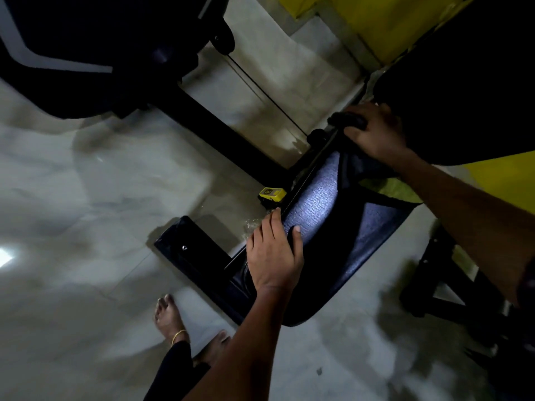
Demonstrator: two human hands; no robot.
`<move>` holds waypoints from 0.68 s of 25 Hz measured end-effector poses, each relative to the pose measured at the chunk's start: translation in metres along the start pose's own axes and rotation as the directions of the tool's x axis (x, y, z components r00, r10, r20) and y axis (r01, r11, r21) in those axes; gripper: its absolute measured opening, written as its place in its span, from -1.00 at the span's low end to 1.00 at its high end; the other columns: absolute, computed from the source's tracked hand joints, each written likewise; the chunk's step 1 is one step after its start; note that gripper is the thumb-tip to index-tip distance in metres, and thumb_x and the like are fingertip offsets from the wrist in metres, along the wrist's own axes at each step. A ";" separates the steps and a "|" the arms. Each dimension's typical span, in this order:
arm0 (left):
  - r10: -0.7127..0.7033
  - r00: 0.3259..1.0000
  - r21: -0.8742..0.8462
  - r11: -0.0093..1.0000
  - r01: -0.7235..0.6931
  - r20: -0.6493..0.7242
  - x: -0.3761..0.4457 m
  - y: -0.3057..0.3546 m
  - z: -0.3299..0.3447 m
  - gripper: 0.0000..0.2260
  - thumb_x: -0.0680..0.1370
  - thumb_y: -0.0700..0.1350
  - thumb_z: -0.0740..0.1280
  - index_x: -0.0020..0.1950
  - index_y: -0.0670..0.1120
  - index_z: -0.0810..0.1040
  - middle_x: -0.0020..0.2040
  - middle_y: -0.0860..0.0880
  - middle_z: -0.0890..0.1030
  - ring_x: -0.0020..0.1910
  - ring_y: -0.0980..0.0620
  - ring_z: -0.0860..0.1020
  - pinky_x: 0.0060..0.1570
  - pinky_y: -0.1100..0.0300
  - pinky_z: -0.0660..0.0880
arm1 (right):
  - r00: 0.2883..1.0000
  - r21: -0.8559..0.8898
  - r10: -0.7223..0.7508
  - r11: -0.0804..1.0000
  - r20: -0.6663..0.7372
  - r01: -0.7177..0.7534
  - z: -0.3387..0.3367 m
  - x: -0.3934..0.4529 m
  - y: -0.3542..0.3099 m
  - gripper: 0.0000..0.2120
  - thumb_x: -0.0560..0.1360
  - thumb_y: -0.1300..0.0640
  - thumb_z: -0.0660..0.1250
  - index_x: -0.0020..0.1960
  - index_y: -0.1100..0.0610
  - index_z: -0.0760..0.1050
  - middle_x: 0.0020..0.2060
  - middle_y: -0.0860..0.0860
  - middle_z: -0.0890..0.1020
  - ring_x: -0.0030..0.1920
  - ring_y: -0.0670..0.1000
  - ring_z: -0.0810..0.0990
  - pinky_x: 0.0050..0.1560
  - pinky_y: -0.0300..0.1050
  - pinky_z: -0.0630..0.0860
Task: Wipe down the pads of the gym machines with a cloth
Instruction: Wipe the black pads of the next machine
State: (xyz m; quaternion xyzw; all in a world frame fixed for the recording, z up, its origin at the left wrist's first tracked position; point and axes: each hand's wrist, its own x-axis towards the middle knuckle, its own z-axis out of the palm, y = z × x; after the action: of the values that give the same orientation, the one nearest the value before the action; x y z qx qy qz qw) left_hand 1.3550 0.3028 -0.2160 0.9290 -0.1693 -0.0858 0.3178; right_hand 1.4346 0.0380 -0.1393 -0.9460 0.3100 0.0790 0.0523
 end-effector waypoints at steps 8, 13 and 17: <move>-0.006 1.000 -0.032 0.999 0.007 0.015 -0.001 0.002 -0.005 -0.59 0.56 0.05 0.08 0.25 -0.16 0.49 0.07 -0.08 0.60 -0.04 -0.09 0.57 -0.03 0.06 0.49 | 0.915 -0.103 0.230 0.955 -0.331 -0.277 0.050 -0.107 -0.028 -0.38 0.42 -0.18 0.03 0.43 -0.01 0.32 0.37 0.07 0.40 0.21 0.22 0.37 0.17 0.17 0.25; 0.004 0.999 -0.051 0.999 -0.002 0.044 -0.001 0.002 -0.003 -0.58 0.57 0.04 0.07 0.26 -0.18 0.47 0.09 -0.11 0.59 0.01 -0.13 0.56 0.04 -0.02 0.50 | 0.795 -0.364 -0.601 0.761 -0.082 0.537 0.041 -0.131 0.036 -0.48 0.50 -0.19 0.07 0.42 -0.05 0.27 0.34 0.09 0.45 0.10 0.18 0.42 0.05 0.08 0.26; 0.015 0.998 -0.050 0.999 -0.012 0.058 -0.001 0.001 -0.004 -0.57 0.58 0.05 0.05 0.27 -0.18 0.46 0.10 -0.11 0.58 0.04 -0.13 0.55 0.04 0.00 0.47 | 0.953 -0.265 -0.077 0.964 -0.293 -0.003 0.037 -0.097 0.032 -0.46 0.47 -0.15 0.11 0.42 -0.03 0.30 0.32 0.16 0.42 0.13 0.23 0.43 0.06 0.11 0.30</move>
State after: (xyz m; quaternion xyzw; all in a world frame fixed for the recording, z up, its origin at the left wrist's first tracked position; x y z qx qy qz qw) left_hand 1.3546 0.3047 -0.2128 0.9167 -0.1827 -0.1147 0.3363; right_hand 1.3341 0.0735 -0.1600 -0.9512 0.2832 -0.0265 -0.1195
